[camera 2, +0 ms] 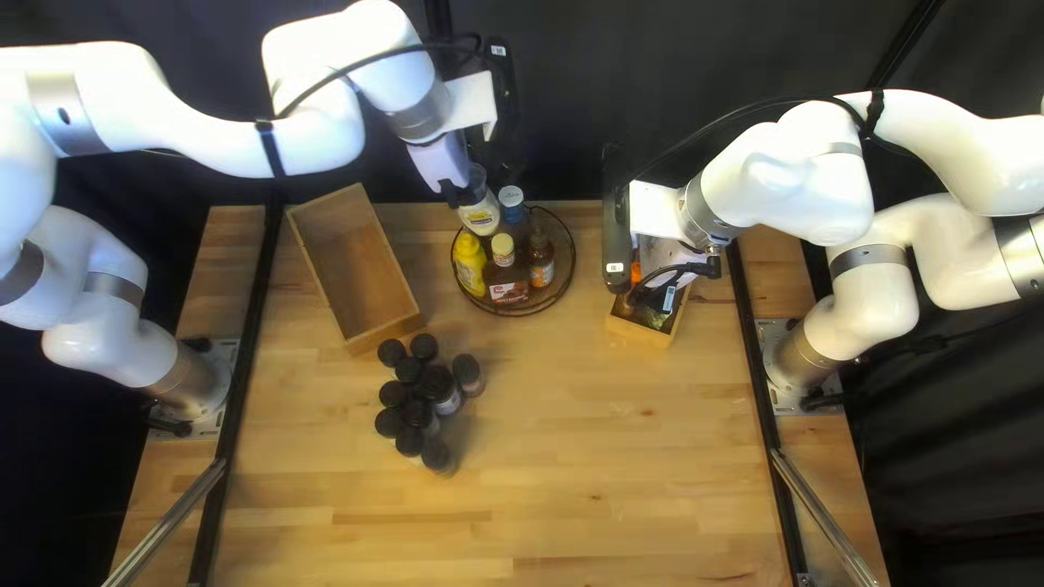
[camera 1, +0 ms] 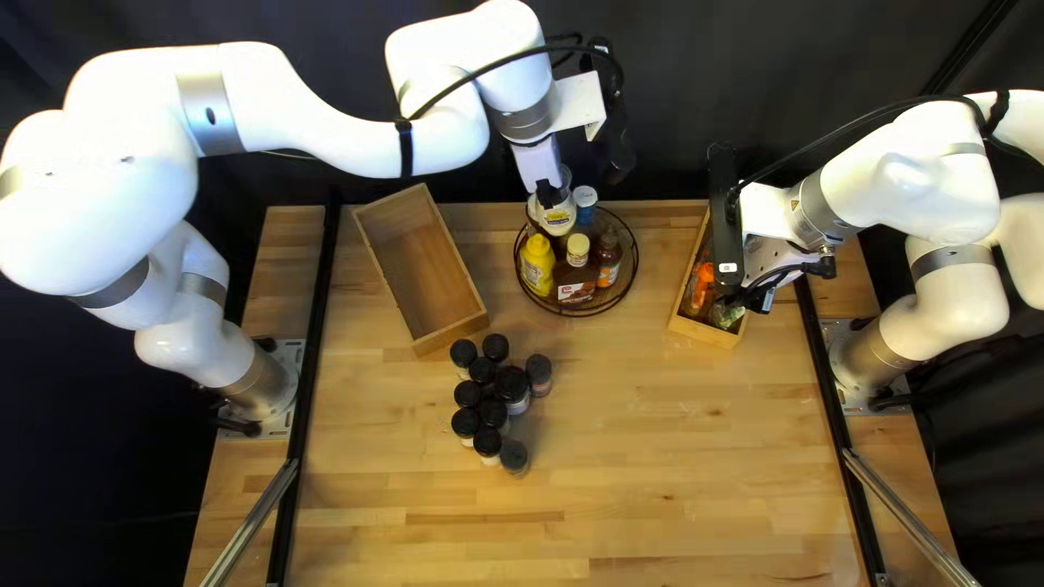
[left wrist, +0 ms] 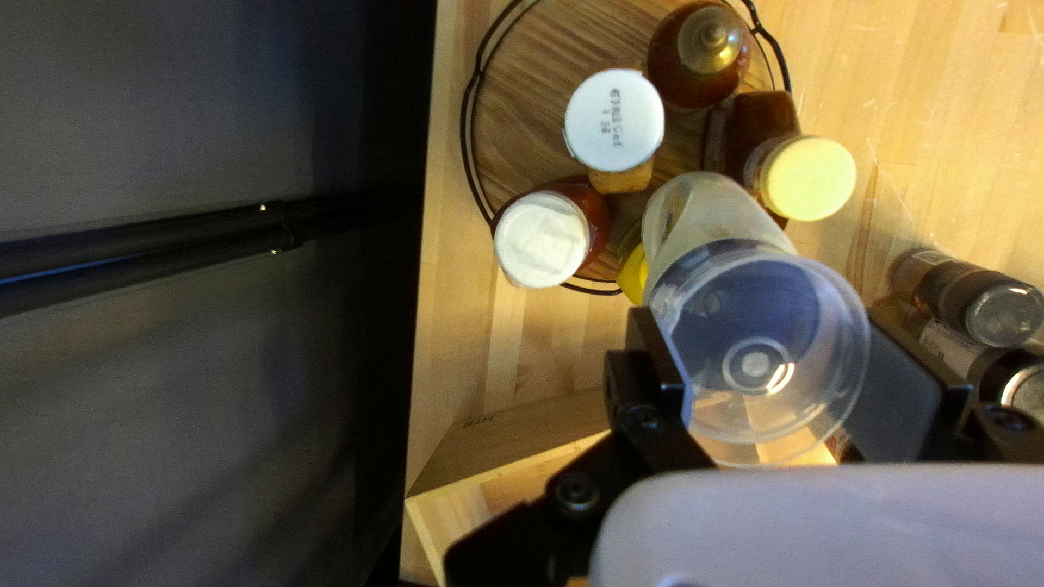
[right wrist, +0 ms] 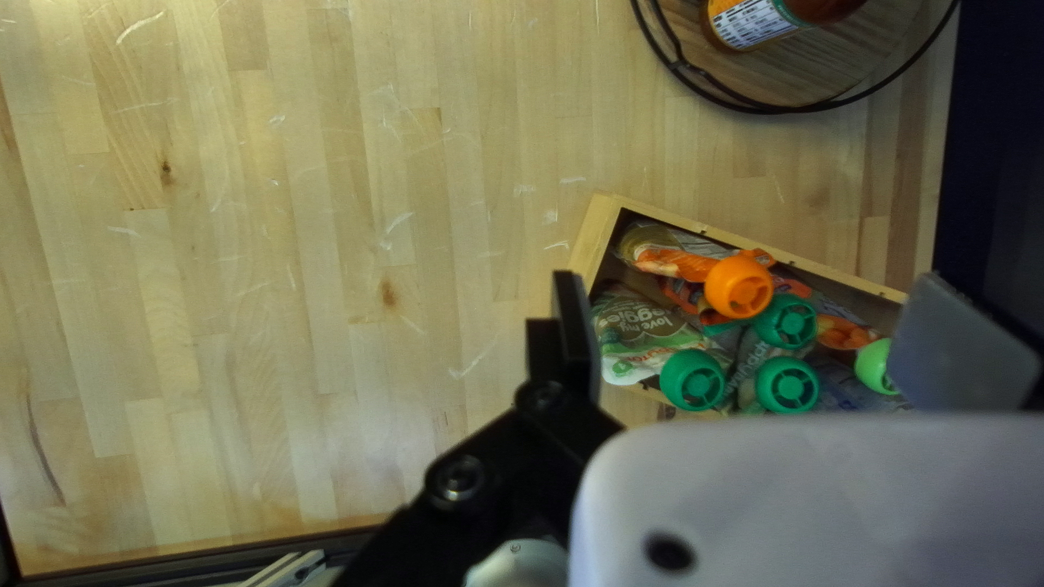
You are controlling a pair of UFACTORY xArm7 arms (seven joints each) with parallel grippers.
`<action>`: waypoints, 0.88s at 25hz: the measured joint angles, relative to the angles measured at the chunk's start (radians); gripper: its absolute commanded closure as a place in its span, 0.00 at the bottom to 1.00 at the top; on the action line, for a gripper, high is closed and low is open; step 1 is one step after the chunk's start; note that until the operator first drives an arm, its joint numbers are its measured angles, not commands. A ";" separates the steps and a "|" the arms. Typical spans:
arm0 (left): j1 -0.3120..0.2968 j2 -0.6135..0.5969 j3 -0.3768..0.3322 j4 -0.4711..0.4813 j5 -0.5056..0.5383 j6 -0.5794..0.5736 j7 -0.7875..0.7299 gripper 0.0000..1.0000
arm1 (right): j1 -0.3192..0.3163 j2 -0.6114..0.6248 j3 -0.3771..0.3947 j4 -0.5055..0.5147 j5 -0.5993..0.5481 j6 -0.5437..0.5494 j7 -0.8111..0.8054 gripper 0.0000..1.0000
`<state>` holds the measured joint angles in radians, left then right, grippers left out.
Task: Separate condiments, baby food and spices and place it in 3 different racks/containers
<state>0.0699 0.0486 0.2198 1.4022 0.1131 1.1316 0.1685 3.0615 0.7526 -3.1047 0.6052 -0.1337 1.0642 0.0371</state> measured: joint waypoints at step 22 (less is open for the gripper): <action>0.011 0.056 0.009 -0.035 -0.009 -0.069 0.000 1.00 | 0.000 0.000 0.000 0.000 0.000 0.000 0.000 0.00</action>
<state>0.0811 0.1045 0.2285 1.3671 0.1045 1.0630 0.1685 3.0615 0.7526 -3.1047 0.6052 -0.1337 1.0642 0.0371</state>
